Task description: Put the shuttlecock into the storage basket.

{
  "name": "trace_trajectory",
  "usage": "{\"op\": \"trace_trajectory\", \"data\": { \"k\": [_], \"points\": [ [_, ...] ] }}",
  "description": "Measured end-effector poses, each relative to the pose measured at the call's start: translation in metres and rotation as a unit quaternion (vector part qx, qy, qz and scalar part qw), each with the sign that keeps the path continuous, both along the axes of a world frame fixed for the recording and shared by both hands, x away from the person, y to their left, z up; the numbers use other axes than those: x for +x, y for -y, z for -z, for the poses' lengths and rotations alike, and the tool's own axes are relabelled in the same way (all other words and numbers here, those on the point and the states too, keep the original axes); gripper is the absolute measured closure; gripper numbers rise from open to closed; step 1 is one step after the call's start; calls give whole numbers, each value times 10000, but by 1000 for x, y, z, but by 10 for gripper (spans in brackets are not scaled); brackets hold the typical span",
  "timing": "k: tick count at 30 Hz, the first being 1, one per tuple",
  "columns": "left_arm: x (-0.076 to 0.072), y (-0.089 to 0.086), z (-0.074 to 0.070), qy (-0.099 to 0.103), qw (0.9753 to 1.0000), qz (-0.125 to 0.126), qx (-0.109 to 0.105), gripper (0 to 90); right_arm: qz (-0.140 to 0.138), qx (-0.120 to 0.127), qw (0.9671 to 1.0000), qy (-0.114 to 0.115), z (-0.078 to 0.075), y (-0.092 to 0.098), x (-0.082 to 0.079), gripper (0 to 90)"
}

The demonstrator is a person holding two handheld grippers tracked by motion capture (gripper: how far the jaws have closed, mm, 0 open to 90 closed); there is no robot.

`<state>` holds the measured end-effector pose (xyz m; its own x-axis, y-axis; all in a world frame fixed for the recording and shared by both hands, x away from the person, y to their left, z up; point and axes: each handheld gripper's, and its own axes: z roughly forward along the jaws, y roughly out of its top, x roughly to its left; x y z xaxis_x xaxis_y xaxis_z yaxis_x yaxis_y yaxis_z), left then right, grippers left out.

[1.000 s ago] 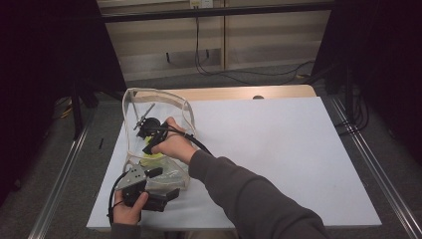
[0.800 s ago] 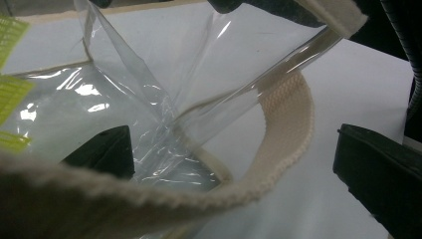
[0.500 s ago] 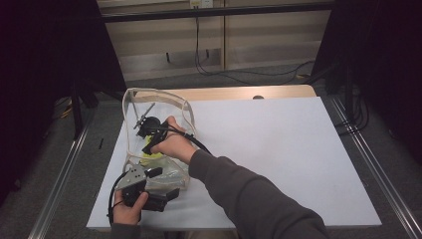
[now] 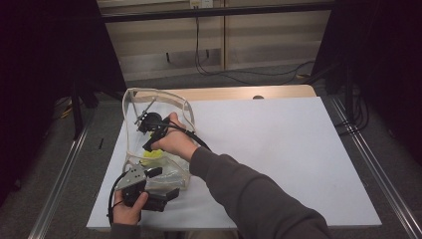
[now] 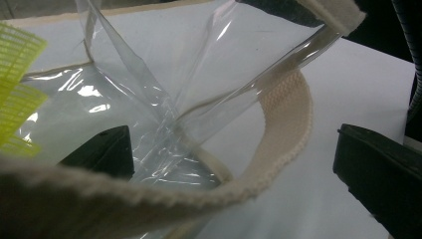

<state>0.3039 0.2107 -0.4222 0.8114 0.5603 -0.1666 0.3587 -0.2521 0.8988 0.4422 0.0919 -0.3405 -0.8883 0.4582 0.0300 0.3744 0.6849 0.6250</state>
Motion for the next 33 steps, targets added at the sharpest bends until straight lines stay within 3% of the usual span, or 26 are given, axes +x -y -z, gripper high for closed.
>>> {"op": "trace_trajectory", "data": {
  "k": [13, 22, 33],
  "points": [
    [0, 0, 0, 8, 10000, 5, 16, 23, 75, 67, 9999, 9, -6, 7, 0, 451],
    [-1, 0, -1, -8, 10000, 0, 26, 24, 45, 311, 9995, 12, -17, 16, -8, 393],
    [-2, 1, 0, 7, 10000, -34, 38, 26, -39, 604, 9982, -16, -36, 41, -21, 293]
  ]
}}
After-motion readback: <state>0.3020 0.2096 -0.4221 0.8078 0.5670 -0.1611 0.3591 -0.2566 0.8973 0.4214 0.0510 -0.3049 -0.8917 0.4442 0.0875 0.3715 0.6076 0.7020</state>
